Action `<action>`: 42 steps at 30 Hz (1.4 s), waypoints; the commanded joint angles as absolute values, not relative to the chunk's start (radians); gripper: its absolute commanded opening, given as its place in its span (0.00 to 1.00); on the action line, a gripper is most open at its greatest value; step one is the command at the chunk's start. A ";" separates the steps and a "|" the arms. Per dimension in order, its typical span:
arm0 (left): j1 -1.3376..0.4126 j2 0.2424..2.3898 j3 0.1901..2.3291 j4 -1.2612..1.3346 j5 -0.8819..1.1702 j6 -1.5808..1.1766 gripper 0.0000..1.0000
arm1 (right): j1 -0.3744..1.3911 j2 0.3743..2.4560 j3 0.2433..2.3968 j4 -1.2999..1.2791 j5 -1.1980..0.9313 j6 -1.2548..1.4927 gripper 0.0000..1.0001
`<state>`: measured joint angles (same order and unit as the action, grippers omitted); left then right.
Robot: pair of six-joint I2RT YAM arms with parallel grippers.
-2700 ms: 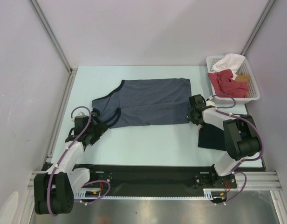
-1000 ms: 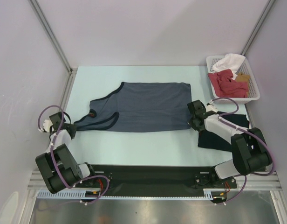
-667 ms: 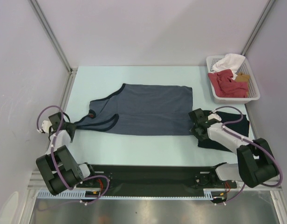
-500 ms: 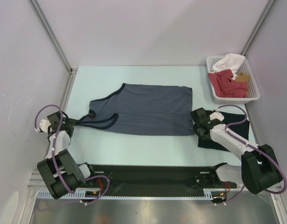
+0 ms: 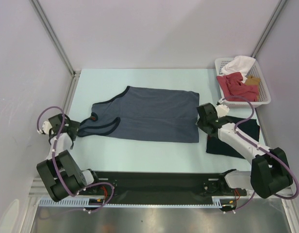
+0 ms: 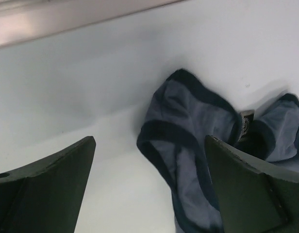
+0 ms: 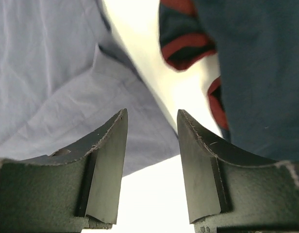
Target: Fold and stack the tank tops
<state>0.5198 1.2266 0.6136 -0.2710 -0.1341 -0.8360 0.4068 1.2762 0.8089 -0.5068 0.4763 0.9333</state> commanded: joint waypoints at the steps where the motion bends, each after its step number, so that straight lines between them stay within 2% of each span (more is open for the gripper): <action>1: 0.525 1.233 0.574 -0.196 -0.058 -0.822 0.99 | 0.443 1.290 0.769 -0.436 0.428 0.952 0.50; 7: 0.512 1.275 0.563 -0.141 0.060 -0.830 0.98 | 0.500 1.362 0.752 -0.446 0.408 1.017 0.49; 13: 0.526 1.327 0.729 -0.267 0.017 -0.776 1.00 | 0.502 1.393 0.724 -0.462 0.420 1.034 0.47; 17: 0.523 1.318 0.713 -0.172 0.162 -0.778 1.00 | 0.496 1.427 0.701 -0.456 0.408 1.051 0.46; 24: 0.520 1.267 0.752 -0.170 0.291 -0.749 1.00 | 0.477 1.413 0.733 -0.488 0.446 1.051 0.45; 26: 0.497 1.252 0.762 -0.161 0.310 -0.753 1.00 | 0.477 1.381 0.768 -0.535 0.495 1.031 0.46; 30: 0.338 1.273 0.897 -0.227 0.200 -0.700 1.00 | 0.436 1.351 0.867 -0.568 0.558 0.951 0.48; 36: 0.170 1.486 1.148 -0.229 0.261 -0.631 1.00 | 0.315 1.422 0.986 -0.370 0.409 0.648 0.45; 37: 0.135 1.526 1.188 -0.238 0.277 -0.618 0.99 | 0.301 1.446 1.008 -0.323 0.384 0.609 0.43; 42: 0.036 1.796 1.441 -0.288 0.288 -0.584 0.93 | 0.216 1.603 1.152 -0.232 0.241 0.500 0.44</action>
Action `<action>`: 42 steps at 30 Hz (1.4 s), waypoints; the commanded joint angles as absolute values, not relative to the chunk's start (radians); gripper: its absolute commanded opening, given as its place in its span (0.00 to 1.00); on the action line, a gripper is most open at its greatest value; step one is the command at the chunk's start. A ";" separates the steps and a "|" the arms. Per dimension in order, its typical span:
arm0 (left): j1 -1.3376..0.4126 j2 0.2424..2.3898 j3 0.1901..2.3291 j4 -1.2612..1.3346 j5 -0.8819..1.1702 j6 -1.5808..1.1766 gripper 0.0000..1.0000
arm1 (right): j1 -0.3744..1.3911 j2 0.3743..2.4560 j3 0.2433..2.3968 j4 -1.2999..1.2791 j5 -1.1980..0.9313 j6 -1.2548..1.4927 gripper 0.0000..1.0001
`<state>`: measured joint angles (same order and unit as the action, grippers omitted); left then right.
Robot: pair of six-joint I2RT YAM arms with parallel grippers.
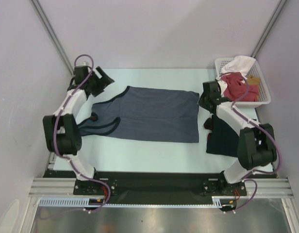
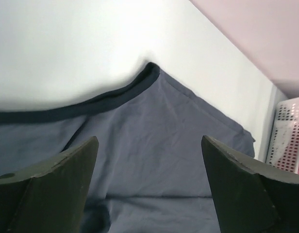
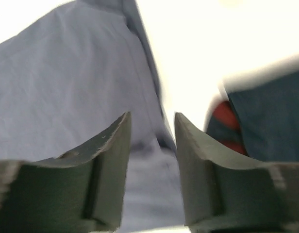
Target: Fold and stack the tank tops
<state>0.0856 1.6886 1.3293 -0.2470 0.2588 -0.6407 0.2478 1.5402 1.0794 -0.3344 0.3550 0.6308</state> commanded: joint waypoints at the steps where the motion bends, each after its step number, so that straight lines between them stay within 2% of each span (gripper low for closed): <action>1: 0.026 1.830 1.469 -0.287 0.293 -0.586 0.90 | 0.206 1.649 1.167 -0.207 0.224 0.486 0.47; 4: 0.008 1.971 1.587 -0.284 0.331 -0.586 0.81 | 0.167 1.741 1.235 -0.164 0.147 0.462 0.51; 7: -0.051 2.097 1.721 -0.316 0.344 -0.572 0.76 | 0.135 1.807 1.319 -0.149 0.098 0.446 0.50; 14: -0.087 2.296 1.920 -0.370 0.348 -0.587 0.74 | 0.104 2.031 1.557 -0.235 0.031 0.425 0.46; 23: -0.101 2.410 2.037 -0.382 0.342 -0.598 0.72 | 0.094 2.164 1.621 -0.224 -0.018 0.457 0.45; 27: -0.101 2.425 2.045 -0.370 0.347 -0.603 0.69 | 0.089 2.201 1.632 -0.209 -0.060 0.477 0.38; 29: -0.101 2.433 2.049 -0.368 0.353 -0.603 0.68 | 0.084 2.220 1.640 -0.203 -0.086 0.489 0.32; 30: -0.101 2.434 2.055 -0.367 0.354 -0.601 0.66 | 0.081 2.224 1.641 -0.196 -0.089 0.495 0.22; 34: -0.101 2.441 2.060 -0.356 0.367 -0.598 0.63 | 0.077 2.207 1.631 -0.175 -0.057 0.502 0.05; 40: -0.103 2.451 2.072 -0.350 0.356 -0.594 0.60 | 0.074 2.192 1.640 -0.169 -0.009 0.476 0.05; 42: -0.103 2.457 2.088 -0.360 0.348 -0.586 0.56 | 0.072 2.194 1.638 -0.155 -0.029 0.474 0.05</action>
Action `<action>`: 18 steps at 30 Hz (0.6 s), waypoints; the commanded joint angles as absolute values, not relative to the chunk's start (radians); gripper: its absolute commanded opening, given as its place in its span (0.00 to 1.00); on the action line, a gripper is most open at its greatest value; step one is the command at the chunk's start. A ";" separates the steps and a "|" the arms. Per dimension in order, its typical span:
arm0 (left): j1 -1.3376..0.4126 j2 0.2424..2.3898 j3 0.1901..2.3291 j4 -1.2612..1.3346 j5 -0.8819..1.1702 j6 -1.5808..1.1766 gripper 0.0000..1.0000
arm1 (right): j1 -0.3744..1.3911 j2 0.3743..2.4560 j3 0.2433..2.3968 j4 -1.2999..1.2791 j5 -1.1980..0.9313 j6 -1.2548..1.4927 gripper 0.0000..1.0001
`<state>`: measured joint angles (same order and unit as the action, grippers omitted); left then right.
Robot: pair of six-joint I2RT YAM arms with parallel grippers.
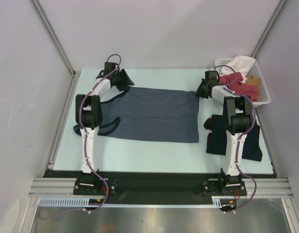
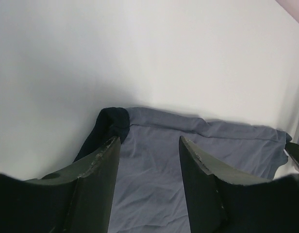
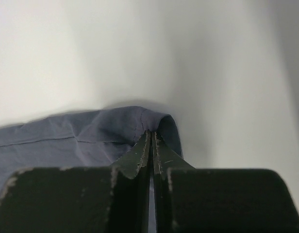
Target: Fold and stack the tank tops
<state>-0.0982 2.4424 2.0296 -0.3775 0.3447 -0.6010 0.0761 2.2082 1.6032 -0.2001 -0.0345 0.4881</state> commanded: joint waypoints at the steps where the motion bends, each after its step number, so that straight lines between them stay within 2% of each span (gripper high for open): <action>1: -0.103 2.462 2.095 -0.385 0.328 -0.586 0.56 | 0.071 2.195 1.638 -0.149 -0.038 0.472 0.05; 7: -0.103 2.404 2.048 -0.384 0.249 -0.555 0.56 | 0.069 2.197 1.635 -0.133 -0.060 0.477 0.00; 11: -0.103 2.370 2.034 -0.402 0.157 -0.534 0.64 | 0.068 2.195 1.634 -0.132 -0.054 0.476 0.00; 18: -0.104 2.430 2.134 -0.442 0.170 -0.535 0.58 | 0.064 2.195 1.628 -0.115 -0.080 0.482 0.00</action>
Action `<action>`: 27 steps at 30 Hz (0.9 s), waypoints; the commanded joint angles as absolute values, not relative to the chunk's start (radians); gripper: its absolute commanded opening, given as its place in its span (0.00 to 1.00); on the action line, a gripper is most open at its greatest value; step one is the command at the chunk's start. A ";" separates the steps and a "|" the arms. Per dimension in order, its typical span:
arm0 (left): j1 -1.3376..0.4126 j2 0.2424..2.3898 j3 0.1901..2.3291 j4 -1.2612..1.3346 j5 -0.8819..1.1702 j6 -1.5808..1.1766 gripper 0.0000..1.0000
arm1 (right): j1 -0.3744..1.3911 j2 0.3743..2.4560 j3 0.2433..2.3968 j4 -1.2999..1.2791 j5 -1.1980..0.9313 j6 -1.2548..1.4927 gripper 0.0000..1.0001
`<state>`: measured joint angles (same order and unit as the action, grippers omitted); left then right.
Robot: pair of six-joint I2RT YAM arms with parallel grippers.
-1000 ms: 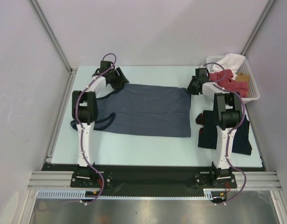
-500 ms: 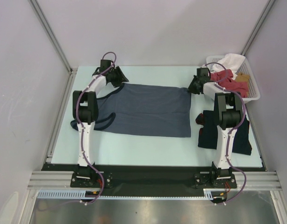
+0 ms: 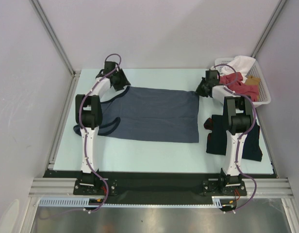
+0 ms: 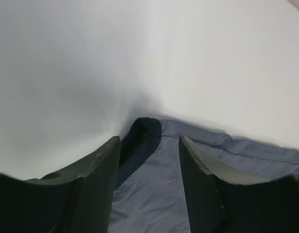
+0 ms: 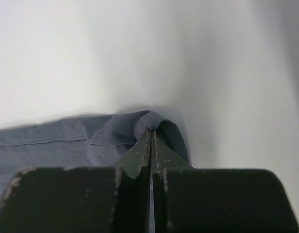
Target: Fold and stack the tank tops
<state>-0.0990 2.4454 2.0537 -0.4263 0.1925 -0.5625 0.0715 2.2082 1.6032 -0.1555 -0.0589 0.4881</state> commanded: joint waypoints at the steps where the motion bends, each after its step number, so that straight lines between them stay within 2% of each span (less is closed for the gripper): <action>1: -0.106 2.440 2.138 -0.439 0.172 -0.537 0.56 | 0.064 2.195 1.626 -0.115 -0.084 0.482 0.00; 5: -0.118 2.465 2.160 -0.436 0.173 -0.534 0.37 | 0.064 2.194 1.620 -0.112 -0.083 0.485 0.00; 6: -0.121 2.471 2.177 -0.440 0.175 -0.534 0.36 | 0.064 2.194 1.621 -0.109 -0.083 0.485 0.00; 8: -0.124 2.488 2.189 -0.442 0.192 -0.535 0.36 | 0.063 2.192 1.620 -0.109 -0.089 0.486 0.00; 13: -0.130 2.520 2.244 -0.500 0.164 -0.543 0.47 | 0.061 2.189 1.620 -0.110 -0.104 0.485 0.00; 16: -0.133 2.525 2.249 -0.511 0.147 -0.543 0.47 | 0.061 2.186 1.614 -0.106 -0.109 0.491 0.00; 23: -0.150 2.556 2.284 -0.537 0.158 -0.549 0.22 | 0.060 2.183 1.605 -0.094 -0.124 0.497 0.00; 25: -0.150 2.551 2.283 -0.541 0.156 -0.551 0.19 | 0.061 2.181 1.602 -0.095 -0.124 0.497 0.00; 27: -0.150 2.542 2.283 -0.534 0.160 -0.546 0.01 | 0.061 2.178 1.601 -0.092 -0.126 0.495 0.00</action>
<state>-0.1356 2.5526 2.2311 -0.5362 0.1596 -0.5533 0.0662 2.2082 1.6012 -0.1326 -0.1127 0.4927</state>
